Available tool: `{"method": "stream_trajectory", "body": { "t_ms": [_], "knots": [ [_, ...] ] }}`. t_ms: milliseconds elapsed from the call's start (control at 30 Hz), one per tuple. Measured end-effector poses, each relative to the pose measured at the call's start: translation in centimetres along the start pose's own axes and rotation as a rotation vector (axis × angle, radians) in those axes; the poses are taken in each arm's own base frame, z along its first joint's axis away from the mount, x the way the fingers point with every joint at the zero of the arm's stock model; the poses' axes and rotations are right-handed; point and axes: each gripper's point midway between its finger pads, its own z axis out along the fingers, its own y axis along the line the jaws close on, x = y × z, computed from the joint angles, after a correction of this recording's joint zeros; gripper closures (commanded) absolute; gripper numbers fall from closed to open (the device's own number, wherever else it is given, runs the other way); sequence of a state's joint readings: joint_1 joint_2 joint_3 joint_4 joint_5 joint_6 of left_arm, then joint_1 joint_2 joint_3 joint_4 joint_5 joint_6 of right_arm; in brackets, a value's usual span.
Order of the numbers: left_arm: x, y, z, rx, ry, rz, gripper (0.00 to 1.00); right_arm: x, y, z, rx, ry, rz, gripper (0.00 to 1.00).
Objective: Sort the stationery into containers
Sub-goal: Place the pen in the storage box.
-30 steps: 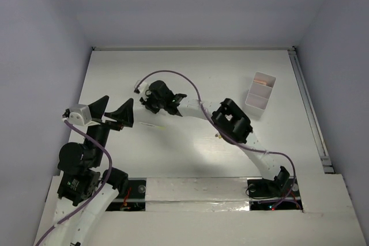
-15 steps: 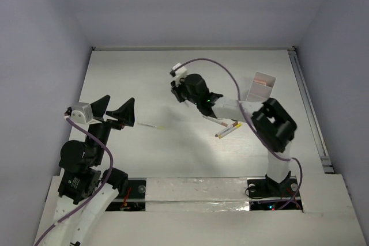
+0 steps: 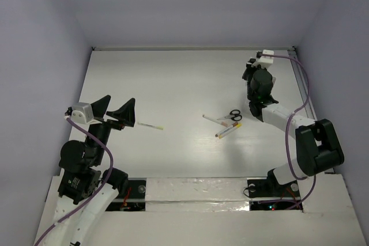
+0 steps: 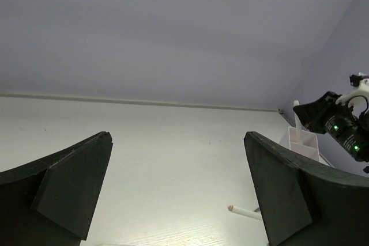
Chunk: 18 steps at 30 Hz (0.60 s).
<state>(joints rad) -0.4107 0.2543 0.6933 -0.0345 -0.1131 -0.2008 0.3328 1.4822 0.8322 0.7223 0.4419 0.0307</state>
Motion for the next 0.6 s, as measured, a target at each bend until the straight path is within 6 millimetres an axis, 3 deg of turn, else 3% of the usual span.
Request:
{"method": "stream_trajectory", "body": {
  "t_ms": [133, 300, 433, 600],
  "knots": [
    [0.0, 0.0, 0.0, 0.000, 0.000, 0.000, 0.01, 2.3, -4.7, -0.1, 0.111, 0.031, 0.030, 1.00],
    [0.0, 0.0, 0.0, 0.000, 0.000, 0.000, 0.01, 3.6, -8.6, -0.4, 0.203, 0.030, 0.075, 1.00],
    [0.0, 0.0, 0.0, 0.000, 0.000, 0.000, 0.01, 3.9, -9.9, 0.2, 0.242, -0.005, 0.108, 1.00],
    [0.0, 0.0, 0.0, 0.000, 0.000, 0.000, 0.01, 6.1, -10.4, 0.6, 0.264, 0.028, 0.119, 1.00]
  ]
}}
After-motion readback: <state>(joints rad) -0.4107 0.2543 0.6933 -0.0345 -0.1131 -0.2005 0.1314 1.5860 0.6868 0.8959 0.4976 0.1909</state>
